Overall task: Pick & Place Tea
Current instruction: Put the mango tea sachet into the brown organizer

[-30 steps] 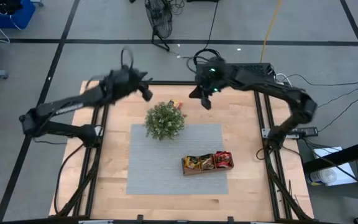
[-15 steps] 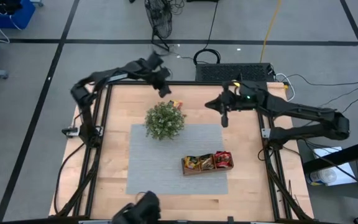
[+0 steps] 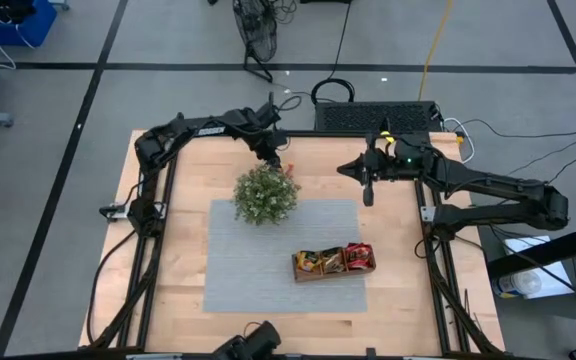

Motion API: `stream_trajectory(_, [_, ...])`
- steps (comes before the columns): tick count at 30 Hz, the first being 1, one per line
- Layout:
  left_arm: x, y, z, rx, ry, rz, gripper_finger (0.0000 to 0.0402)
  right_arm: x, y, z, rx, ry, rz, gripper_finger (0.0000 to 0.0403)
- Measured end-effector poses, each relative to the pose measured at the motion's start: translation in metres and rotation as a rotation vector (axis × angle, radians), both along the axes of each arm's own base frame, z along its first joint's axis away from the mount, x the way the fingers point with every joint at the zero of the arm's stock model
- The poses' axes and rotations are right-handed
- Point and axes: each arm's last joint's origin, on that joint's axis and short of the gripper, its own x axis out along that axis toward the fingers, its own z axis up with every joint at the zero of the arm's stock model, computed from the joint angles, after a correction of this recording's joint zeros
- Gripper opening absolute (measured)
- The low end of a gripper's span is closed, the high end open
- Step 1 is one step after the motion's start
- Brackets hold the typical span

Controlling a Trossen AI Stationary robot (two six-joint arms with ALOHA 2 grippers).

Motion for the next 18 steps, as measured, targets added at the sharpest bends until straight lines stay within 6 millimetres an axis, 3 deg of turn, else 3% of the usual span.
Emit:
stream_trajectory(10, [0.019, -0.02, -0.014, 0.027, 0.031, -0.059, 0.0239, 0.0, 0.0, 0.0, -0.007, -0.003, 0.001, 0.0])
stream_trajectory(18, [0.02, -0.018, -0.024, 0.022, 0.073, -0.01, 0.0239, 0.0, 0.0, 0.0, -0.006, -0.003, 0.001, 0.0])
